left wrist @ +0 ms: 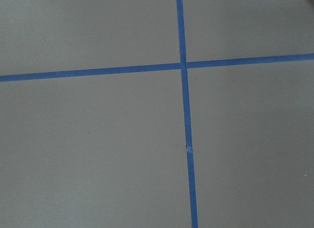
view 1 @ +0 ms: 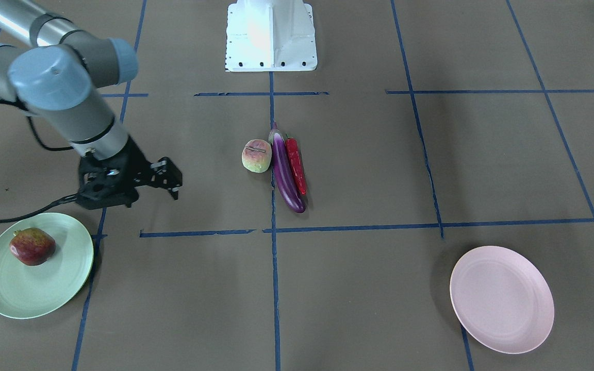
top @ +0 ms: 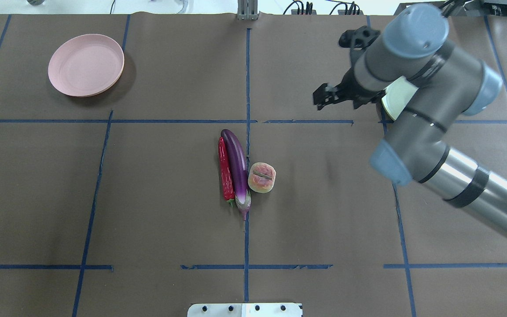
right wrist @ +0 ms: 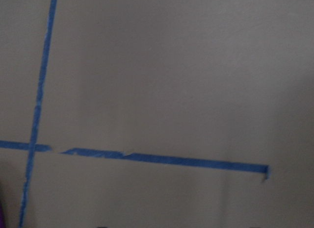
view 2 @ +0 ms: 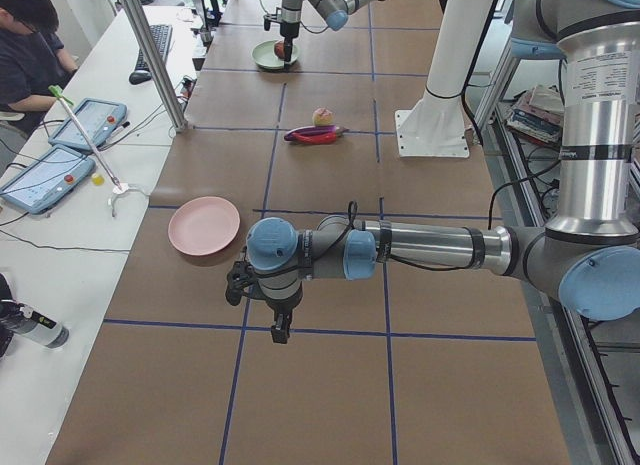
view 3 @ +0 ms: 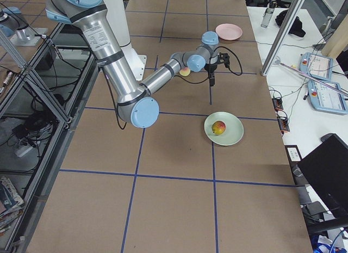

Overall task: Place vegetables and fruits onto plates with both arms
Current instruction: 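Move the right gripper back to the pink peach and grasp it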

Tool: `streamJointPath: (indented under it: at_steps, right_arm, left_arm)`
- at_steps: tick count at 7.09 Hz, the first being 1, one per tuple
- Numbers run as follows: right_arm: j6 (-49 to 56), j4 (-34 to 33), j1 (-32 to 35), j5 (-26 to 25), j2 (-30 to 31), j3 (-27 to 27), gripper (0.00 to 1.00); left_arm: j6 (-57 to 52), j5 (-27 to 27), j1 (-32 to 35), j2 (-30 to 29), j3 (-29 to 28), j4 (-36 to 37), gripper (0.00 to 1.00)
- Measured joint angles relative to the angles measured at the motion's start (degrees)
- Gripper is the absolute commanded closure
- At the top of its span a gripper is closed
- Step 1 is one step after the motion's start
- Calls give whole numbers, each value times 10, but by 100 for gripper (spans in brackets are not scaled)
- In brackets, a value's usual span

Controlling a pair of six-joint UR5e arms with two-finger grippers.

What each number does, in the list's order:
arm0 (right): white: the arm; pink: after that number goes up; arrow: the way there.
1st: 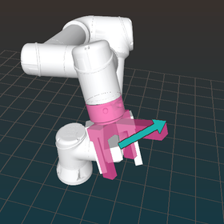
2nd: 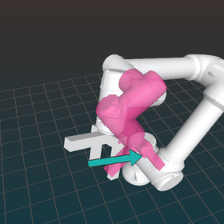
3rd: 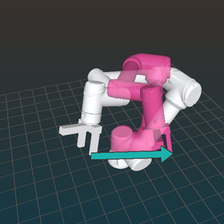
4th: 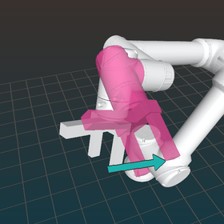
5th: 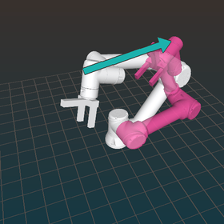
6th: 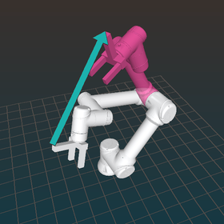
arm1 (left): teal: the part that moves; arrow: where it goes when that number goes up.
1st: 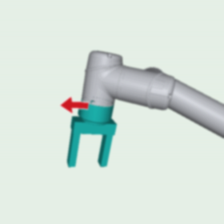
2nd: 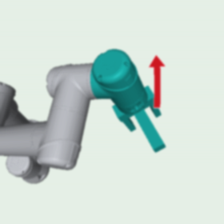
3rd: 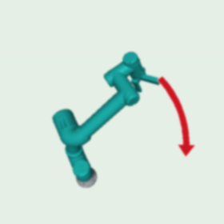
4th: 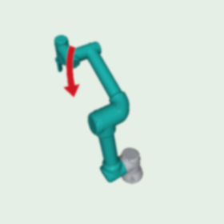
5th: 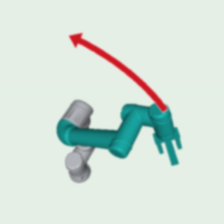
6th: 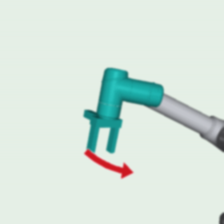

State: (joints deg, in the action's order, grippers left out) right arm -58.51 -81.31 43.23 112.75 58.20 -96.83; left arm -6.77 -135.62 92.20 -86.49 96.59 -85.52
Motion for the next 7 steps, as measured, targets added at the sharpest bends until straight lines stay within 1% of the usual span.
streamJointPath:
  at_steps: [2,3,5,7]
  right_arm:
    - [-106,-76,-120,-115,-65,-7,0]
    - [-139,-105,-160,-150,-91,-5,0]
    - [-165,-121,-194,-182,-104,2,0]
    - [-164,-121,-203,-195,-99,14,0]
  left_arm:
    - [0,0,0,0,-1,0,0]
    - [0,0,0,0,-1,0,0]
    - [0,0,0,0,-1,0,0]
    - [0,0,0,0,-1,0,0]
